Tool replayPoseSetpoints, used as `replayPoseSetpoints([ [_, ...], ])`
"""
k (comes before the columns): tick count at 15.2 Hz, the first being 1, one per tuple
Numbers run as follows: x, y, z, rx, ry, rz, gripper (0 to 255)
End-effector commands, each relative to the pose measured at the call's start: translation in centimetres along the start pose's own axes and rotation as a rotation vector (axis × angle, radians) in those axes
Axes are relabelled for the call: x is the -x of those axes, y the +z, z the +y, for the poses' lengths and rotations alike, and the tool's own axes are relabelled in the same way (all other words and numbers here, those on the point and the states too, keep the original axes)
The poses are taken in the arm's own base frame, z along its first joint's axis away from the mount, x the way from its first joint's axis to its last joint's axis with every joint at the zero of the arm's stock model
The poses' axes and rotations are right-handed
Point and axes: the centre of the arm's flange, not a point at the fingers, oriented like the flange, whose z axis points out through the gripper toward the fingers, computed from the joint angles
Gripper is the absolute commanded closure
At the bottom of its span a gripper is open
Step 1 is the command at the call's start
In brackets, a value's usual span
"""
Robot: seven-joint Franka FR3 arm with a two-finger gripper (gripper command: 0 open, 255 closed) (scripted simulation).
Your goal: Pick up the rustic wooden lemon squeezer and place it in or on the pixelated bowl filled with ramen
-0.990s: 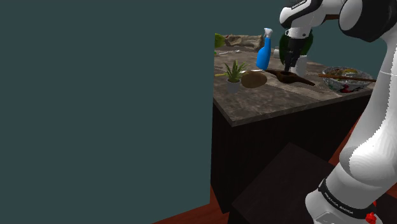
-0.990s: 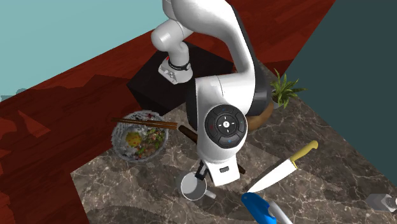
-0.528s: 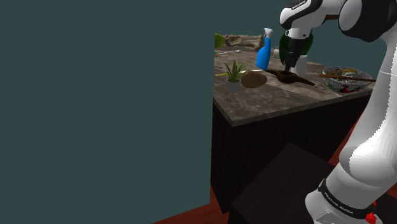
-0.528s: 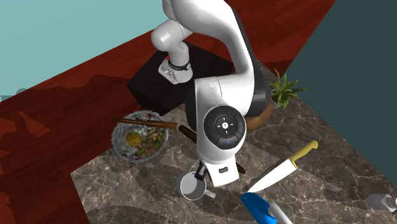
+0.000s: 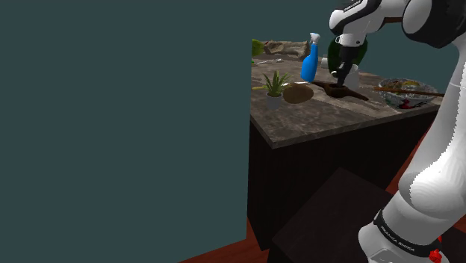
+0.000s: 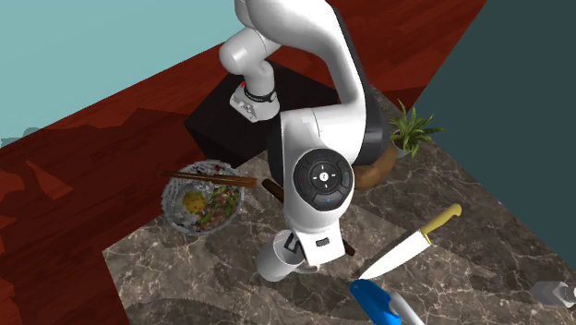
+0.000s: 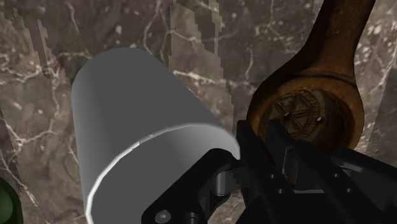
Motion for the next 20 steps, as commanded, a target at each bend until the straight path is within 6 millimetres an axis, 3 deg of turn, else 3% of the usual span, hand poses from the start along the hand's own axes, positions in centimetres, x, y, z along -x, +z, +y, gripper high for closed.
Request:
replayPoseSetpoints([
  [1,-0.2,2.4,0.2,-0.027,0.007,-0.041,255],
  [20,0.0,-7.3,0.4,-0.027,0.007,-0.042,255],
])
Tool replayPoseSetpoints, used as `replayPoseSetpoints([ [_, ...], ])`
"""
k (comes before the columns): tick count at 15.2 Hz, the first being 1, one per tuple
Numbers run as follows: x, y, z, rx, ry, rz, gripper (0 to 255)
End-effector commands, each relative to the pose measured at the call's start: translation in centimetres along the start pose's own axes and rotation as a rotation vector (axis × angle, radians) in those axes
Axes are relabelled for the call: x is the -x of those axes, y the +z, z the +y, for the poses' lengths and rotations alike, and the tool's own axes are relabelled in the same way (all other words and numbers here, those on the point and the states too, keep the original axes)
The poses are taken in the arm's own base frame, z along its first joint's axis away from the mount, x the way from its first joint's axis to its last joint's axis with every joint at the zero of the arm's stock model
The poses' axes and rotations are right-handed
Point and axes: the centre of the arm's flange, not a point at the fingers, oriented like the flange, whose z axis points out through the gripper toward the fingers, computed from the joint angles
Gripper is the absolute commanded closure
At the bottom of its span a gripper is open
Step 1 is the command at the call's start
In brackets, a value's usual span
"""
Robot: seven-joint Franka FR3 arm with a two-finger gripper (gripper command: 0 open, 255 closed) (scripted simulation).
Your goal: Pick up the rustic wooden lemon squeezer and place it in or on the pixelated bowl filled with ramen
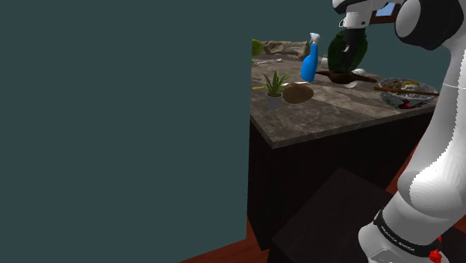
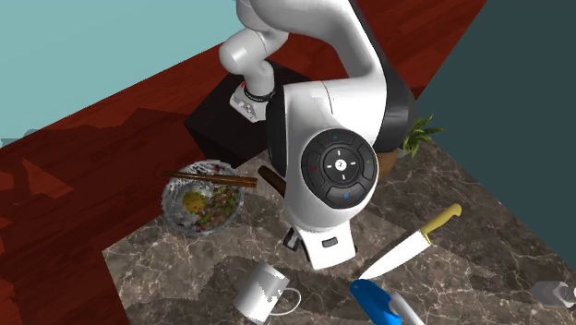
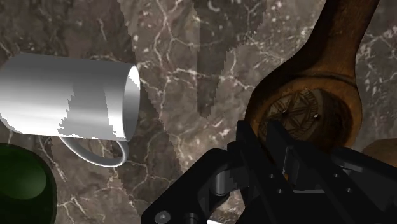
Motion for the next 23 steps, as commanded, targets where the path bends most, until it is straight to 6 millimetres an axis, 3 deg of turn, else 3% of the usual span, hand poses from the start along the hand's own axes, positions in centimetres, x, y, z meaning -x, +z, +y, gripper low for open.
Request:
replayPoseSetpoints([
  [1,0.2,-1.1,-0.1,0.000,0.000,0.000,255],
  [15,0.8,-8.3,-0.4,0.000,0.000,0.000,255],
  [23,10.7,-8.3,3.2,0.000,0.000,0.000,255],
])
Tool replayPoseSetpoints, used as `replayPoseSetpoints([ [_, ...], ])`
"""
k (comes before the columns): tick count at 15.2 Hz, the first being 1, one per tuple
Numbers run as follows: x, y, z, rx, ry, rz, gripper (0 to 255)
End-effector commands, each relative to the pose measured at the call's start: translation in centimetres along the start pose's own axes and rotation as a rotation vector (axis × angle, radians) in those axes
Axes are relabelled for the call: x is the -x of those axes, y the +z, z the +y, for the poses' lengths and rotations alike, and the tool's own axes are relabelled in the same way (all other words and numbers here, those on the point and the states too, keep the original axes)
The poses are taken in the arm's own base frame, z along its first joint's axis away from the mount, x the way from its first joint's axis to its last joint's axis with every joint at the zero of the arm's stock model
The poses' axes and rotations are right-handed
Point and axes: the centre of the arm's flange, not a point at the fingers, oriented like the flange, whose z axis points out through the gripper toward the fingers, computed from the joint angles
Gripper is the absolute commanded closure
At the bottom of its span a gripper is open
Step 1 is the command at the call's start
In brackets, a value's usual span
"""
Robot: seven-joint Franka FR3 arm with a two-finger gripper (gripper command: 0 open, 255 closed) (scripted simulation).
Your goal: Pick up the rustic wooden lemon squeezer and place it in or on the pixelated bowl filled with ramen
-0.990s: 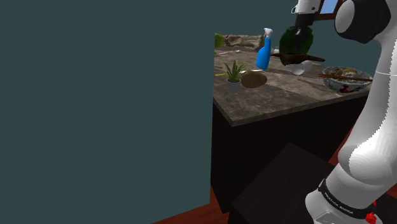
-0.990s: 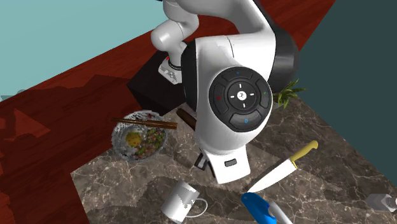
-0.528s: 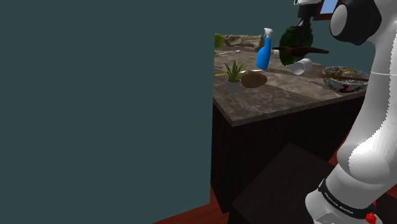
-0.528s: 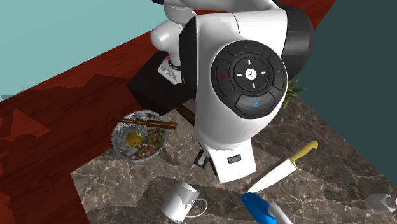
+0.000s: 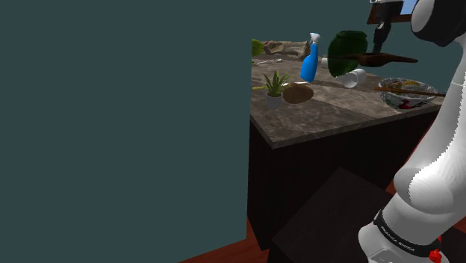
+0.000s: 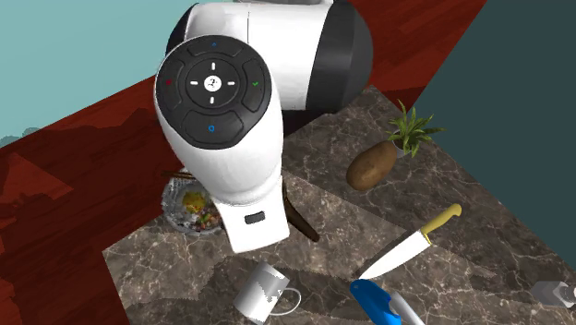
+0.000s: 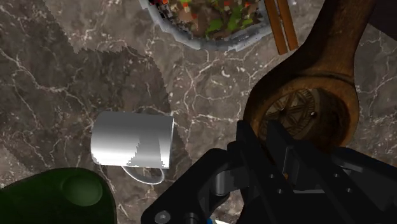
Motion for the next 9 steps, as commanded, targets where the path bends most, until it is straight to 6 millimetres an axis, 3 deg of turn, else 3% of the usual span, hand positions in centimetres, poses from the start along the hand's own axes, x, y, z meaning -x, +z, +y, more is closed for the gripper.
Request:
replayPoseSetpoints([
  [1,2.6,-0.2,1.0,0.000,-0.001,0.000,255],
  [9,12.6,-0.2,4.6,0.000,-0.001,0.000,255],
])
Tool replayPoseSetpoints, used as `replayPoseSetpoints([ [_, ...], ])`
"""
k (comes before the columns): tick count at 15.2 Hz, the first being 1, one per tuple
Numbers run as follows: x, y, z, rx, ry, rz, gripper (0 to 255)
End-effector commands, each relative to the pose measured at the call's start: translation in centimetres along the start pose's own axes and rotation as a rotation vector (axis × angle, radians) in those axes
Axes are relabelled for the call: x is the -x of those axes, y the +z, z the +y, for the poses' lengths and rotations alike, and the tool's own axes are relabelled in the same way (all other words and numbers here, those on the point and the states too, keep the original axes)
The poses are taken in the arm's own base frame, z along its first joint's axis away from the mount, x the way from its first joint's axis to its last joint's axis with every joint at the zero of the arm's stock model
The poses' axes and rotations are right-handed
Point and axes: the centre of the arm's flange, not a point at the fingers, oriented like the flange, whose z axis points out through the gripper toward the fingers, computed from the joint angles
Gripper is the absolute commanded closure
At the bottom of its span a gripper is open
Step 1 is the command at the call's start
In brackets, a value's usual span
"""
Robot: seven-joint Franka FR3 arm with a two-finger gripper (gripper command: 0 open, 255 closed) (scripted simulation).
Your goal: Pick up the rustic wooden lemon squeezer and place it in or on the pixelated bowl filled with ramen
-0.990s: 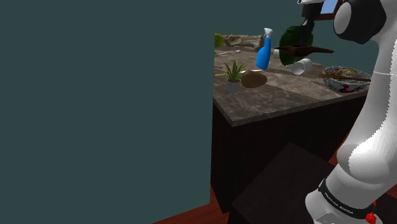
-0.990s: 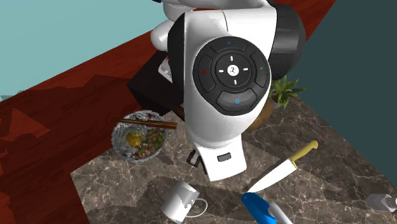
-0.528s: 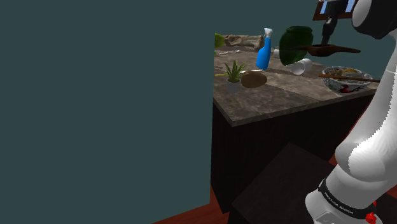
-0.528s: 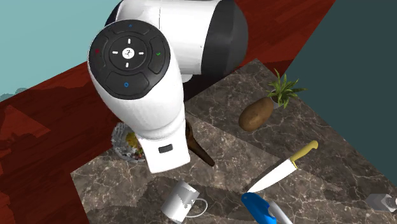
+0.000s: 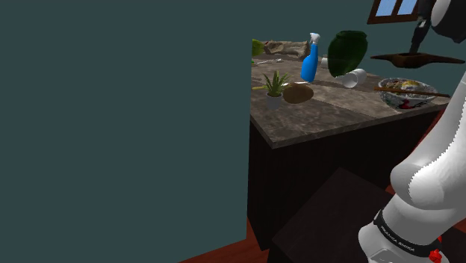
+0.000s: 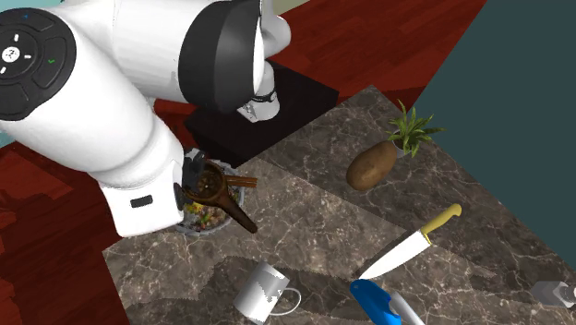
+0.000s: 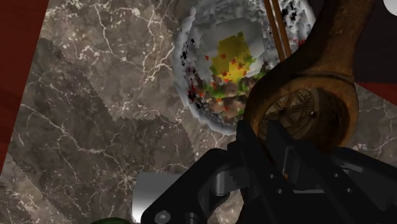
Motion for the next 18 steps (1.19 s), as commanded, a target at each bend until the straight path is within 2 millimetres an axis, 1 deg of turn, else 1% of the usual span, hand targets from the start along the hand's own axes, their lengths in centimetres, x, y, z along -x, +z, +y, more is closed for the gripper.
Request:
replayPoseSetpoints([
  [1,2.6,-0.2,1.0,0.000,-0.002,0.000,255],
  [2,3.4,-0.2,1.2,0.000,-0.002,0.000,255],
  [18,2.7,8.3,1.5,0.000,-0.002,0.000,255],
])
